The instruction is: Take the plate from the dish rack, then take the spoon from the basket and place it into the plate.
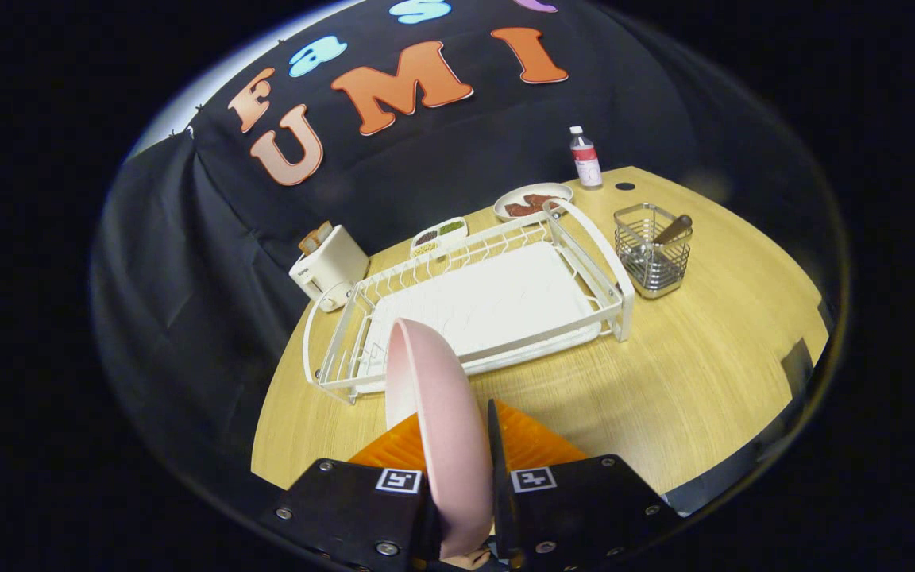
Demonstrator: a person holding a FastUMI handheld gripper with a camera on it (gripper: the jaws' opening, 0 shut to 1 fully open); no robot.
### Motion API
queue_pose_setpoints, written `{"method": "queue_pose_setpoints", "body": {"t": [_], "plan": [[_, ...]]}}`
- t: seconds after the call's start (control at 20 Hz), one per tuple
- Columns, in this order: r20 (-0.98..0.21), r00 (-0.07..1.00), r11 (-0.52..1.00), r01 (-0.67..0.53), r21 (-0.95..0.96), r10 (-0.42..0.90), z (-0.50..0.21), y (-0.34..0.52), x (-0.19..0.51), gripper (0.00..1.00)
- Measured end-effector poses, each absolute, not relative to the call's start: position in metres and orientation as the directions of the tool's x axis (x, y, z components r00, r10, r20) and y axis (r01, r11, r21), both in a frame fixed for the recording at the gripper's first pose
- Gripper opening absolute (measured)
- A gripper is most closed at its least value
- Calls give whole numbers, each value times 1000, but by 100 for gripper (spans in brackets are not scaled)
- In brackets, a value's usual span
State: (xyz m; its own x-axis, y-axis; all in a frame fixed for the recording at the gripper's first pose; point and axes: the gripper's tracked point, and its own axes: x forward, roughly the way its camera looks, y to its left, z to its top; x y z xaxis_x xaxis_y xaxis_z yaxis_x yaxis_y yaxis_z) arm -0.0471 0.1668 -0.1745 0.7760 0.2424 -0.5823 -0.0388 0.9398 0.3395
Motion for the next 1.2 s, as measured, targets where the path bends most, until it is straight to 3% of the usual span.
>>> {"method": "queue_pose_setpoints", "body": {"t": [0.75,1.05,1.2], "plan": [[-654,688,893,17,450,316,-239,150,-45,28],[-685,673,920,20,392,278,-252,134,-39,39],[-686,664,912,14,409,297,-251,138,-36,53]]}}
